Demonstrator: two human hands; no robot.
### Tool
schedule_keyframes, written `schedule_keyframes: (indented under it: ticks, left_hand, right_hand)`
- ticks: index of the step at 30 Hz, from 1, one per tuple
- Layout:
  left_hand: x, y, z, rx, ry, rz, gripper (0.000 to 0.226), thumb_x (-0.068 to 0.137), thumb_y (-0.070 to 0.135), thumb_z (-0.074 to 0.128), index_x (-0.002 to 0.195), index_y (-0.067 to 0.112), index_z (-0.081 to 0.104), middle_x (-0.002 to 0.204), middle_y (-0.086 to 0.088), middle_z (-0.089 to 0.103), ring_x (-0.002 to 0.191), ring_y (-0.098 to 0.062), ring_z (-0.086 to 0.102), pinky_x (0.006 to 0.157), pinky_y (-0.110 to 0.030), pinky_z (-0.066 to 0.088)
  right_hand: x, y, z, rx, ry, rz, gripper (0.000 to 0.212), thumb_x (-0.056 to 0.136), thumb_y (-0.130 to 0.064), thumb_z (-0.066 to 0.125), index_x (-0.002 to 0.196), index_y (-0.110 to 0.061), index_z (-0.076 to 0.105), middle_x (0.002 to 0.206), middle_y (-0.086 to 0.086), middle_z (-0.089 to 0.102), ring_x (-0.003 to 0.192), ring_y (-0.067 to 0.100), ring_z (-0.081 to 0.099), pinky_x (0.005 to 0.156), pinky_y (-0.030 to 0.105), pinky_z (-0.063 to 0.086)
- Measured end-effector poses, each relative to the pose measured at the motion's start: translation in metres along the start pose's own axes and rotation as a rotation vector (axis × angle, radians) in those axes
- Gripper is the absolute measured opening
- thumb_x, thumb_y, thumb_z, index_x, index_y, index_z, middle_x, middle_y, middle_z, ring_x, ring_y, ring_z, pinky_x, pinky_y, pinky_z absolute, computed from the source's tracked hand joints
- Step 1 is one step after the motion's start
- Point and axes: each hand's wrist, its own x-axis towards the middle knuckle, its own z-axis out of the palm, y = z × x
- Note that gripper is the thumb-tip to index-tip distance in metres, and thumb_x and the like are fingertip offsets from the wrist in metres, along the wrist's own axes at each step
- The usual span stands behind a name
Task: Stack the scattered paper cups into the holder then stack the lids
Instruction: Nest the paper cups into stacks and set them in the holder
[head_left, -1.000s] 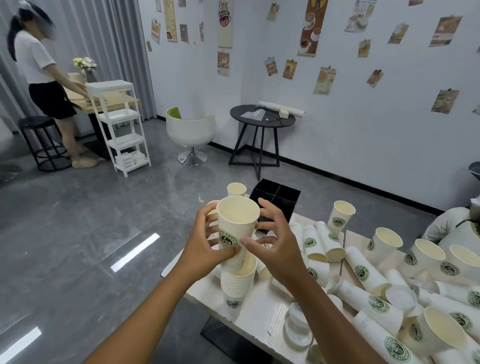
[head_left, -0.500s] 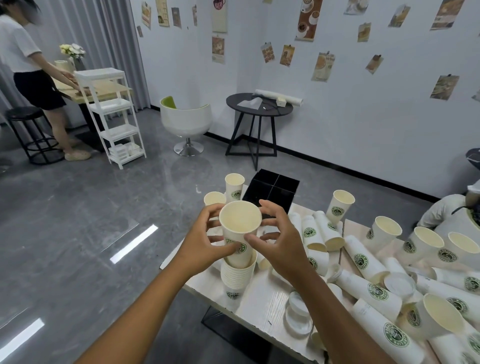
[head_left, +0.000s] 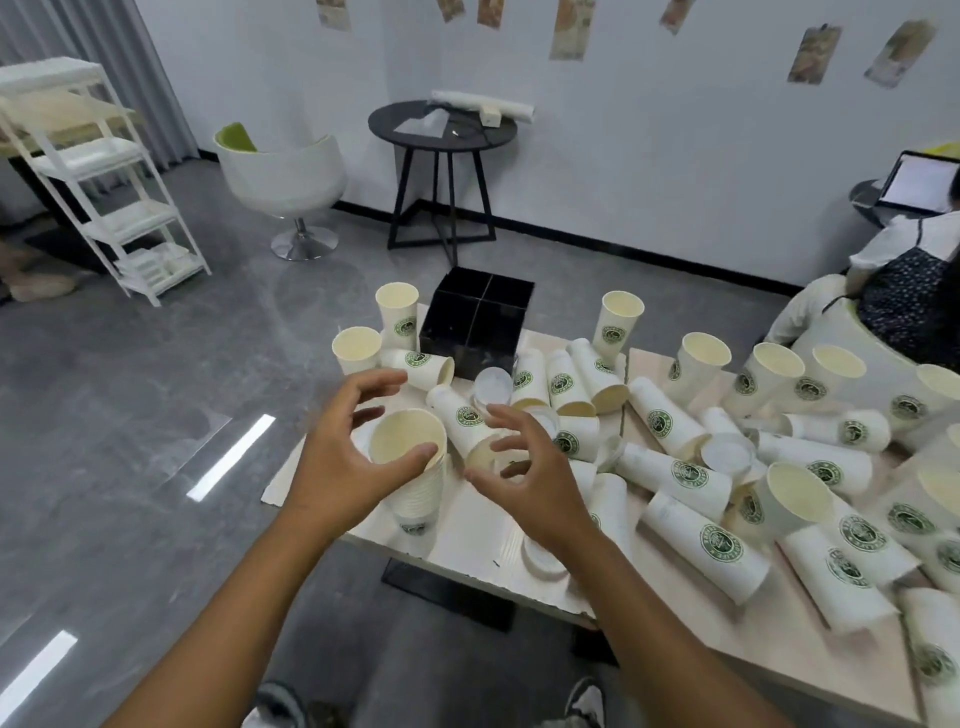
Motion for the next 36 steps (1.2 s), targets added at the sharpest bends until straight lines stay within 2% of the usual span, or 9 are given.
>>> schedule_keyframes:
  ticks: [7, 12, 17, 22, 25, 27, 31, 34, 36]
  left_hand:
    - [0.012, 0.026, 0.077, 0.021, -0.147, 0.130, 0.061, 0.076, 0.017, 0.091, 0.127, 0.031, 0.060, 0.127, 0.021, 0.062, 0.122, -0.007, 0.060, 0.102, -0.024, 0.049]
    - [0.013, 0.027, 0.150, -0.016, -0.275, 0.085, 0.058, 0.080, 0.018, 0.089, 0.125, 0.037, 0.059, 0.126, 0.023, 0.062, 0.124, -0.003, 0.059, 0.102, -0.028, 0.050]
    - [0.006, 0.011, 0.228, 0.012, -0.426, -0.004, 0.056, 0.078, 0.020, 0.089, 0.125, 0.034, 0.062, 0.124, 0.024, 0.062, 0.121, 0.000, 0.058, 0.101, -0.037, 0.053]
    - [0.003, 0.001, 0.309, 0.098, -0.632, 0.038, 0.057, 0.079, 0.032, 0.087, 0.128, 0.038, 0.058, 0.124, 0.031, 0.056, 0.122, -0.001, 0.054, 0.104, -0.041, 0.051]
    - [0.003, -0.003, 0.355, 0.157, -0.726, 0.098, 0.059, 0.077, 0.033, 0.086, 0.128, 0.037, 0.058, 0.127, 0.024, 0.056, 0.124, 0.007, 0.048, 0.110, -0.037, 0.045]
    - [0.003, -0.005, 0.385, 0.184, -0.812, 0.151, 0.061, 0.074, 0.029, 0.087, 0.127, 0.036, 0.058, 0.129, 0.019, 0.058, 0.122, 0.001, 0.051, 0.105, -0.032, 0.046]
    - [0.000, -0.014, 0.433, 0.314, -0.965, 0.287, 0.064, 0.068, 0.028, 0.083, 0.128, 0.028, 0.060, 0.129, 0.008, 0.063, 0.119, -0.015, 0.057, 0.097, -0.033, 0.047]
    - [-0.002, -0.026, 0.453, 0.404, -1.050, 0.338, 0.070, 0.061, 0.032, 0.081, 0.128, 0.025, 0.062, 0.129, 0.004, 0.064, 0.115, -0.023, 0.060, 0.092, -0.036, 0.048]
    - [-0.005, -0.030, 0.460, 0.458, -1.088, 0.345, 0.072, 0.061, 0.034, 0.079, 0.130, 0.028, 0.059, 0.133, 0.006, 0.061, 0.119, -0.024, 0.057, 0.096, -0.040, 0.045]
  right_hand:
    - [-0.025, 0.031, -0.069, -0.014, 0.168, 0.075, 0.067, 0.080, -0.022, 0.086, 0.136, -0.039, 0.054, 0.131, -0.021, 0.060, 0.112, 0.008, 0.061, 0.082, 0.032, 0.057]
    - [-0.057, 0.071, -0.132, -0.051, 0.281, 0.172, 0.067, 0.081, -0.022, 0.086, 0.138, -0.037, 0.053, 0.129, -0.019, 0.061, 0.113, 0.007, 0.061, 0.081, 0.029, 0.057]
    - [-0.100, 0.121, -0.194, -0.051, 0.403, 0.311, 0.067, 0.080, -0.022, 0.088, 0.132, -0.047, 0.054, 0.129, -0.019, 0.060, 0.109, 0.006, 0.061, 0.075, 0.021, 0.055]
    - [-0.142, 0.163, -0.236, -0.092, 0.460, 0.409, 0.067, 0.076, -0.015, 0.089, 0.126, -0.048, 0.058, 0.123, -0.027, 0.062, 0.100, 0.007, 0.065, 0.078, 0.017, 0.052]
    - [-0.158, 0.181, -0.254, -0.106, 0.473, 0.443, 0.069, 0.074, -0.013, 0.089, 0.126, -0.044, 0.059, 0.120, -0.029, 0.062, 0.102, 0.003, 0.063, 0.076, 0.013, 0.048]
    - [-0.164, 0.193, -0.263, -0.117, 0.447, 0.464, 0.068, 0.074, -0.017, 0.089, 0.130, -0.043, 0.058, 0.122, -0.025, 0.062, 0.104, 0.004, 0.061, 0.072, 0.016, 0.048]
    - [-0.172, 0.215, -0.278, -0.139, 0.404, 0.464, 0.067, 0.075, -0.024, 0.087, 0.129, -0.048, 0.056, 0.125, -0.022, 0.060, 0.104, 0.007, 0.060, 0.074, 0.017, 0.050]
    - [-0.174, 0.224, -0.288, -0.178, 0.360, 0.446, 0.063, 0.077, -0.025, 0.085, 0.133, -0.036, 0.059, 0.125, -0.025, 0.056, 0.108, 0.001, 0.058, 0.081, 0.011, 0.045]
    - [-0.174, 0.228, -0.291, -0.210, 0.337, 0.442, 0.062, 0.079, -0.025, 0.084, 0.135, -0.032, 0.059, 0.126, -0.021, 0.054, 0.110, -0.001, 0.055, 0.086, 0.012, 0.044]
